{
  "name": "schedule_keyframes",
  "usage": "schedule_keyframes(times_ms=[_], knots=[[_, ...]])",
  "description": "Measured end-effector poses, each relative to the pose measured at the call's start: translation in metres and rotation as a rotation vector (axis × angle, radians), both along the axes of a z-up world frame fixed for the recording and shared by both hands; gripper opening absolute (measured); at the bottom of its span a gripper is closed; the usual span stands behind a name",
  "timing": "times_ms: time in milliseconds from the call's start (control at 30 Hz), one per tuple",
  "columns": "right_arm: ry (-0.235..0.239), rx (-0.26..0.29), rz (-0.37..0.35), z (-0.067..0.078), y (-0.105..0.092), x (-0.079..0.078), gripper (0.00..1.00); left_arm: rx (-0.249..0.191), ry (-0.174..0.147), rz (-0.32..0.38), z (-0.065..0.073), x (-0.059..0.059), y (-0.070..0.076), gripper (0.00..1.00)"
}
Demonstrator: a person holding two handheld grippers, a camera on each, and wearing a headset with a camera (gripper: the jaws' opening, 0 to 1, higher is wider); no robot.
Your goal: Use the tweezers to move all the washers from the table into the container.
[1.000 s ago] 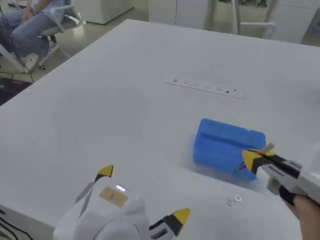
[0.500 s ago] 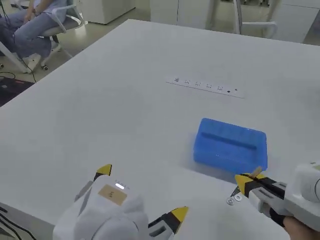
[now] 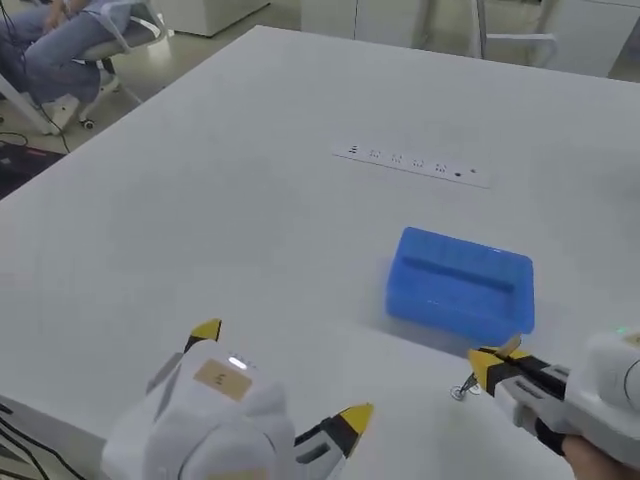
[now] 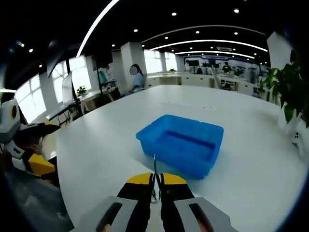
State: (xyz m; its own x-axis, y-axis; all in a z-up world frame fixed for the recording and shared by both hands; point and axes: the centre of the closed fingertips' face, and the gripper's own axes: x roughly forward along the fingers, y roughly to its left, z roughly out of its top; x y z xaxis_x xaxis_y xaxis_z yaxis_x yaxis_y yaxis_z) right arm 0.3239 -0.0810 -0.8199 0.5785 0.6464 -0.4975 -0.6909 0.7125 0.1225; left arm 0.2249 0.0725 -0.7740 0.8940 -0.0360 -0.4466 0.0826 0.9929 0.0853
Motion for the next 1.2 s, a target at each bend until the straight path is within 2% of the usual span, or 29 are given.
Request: schedule_keyframes(times_ms=[100,200,400,633,833,1000,1200], knots=[[-0.003,-0.002,0.0,0.0,0.0,0.0,0.02,0.002,-0.001,0.002,0.0,0.0,0.001,0.96],[0.021,-0.009,0.002,0.001,0.0,0.001,0.02,0.0,-0.004,0.005,0.001,0.0,0.001,0.96],[0.028,-0.025,0.016,0.001,0.0,-0.001,0.01,-0.001,-0.009,0.007,0.001,0.001,0.002,0.96],[0.01,0.005,0.029,0.021,0.003,0.0,0.01,-0.001,-0.014,0.011,0.002,0.001,0.003,0.96],[-0.043,0.032,0.025,0.045,0.005,0.013,0.01,0.003,-0.007,0.007,0.001,0.001,0.002,0.96],[-0.094,0.041,0.013,0.063,0.007,0.032,0.01,0.003,-0.003,0.012,0.0,0.001,0.003,0.96],[-0.143,0.029,-0.022,0.071,0.005,0.059,0.02,0.009,0.003,0.014,0.0,0.0,0.004,0.96]])
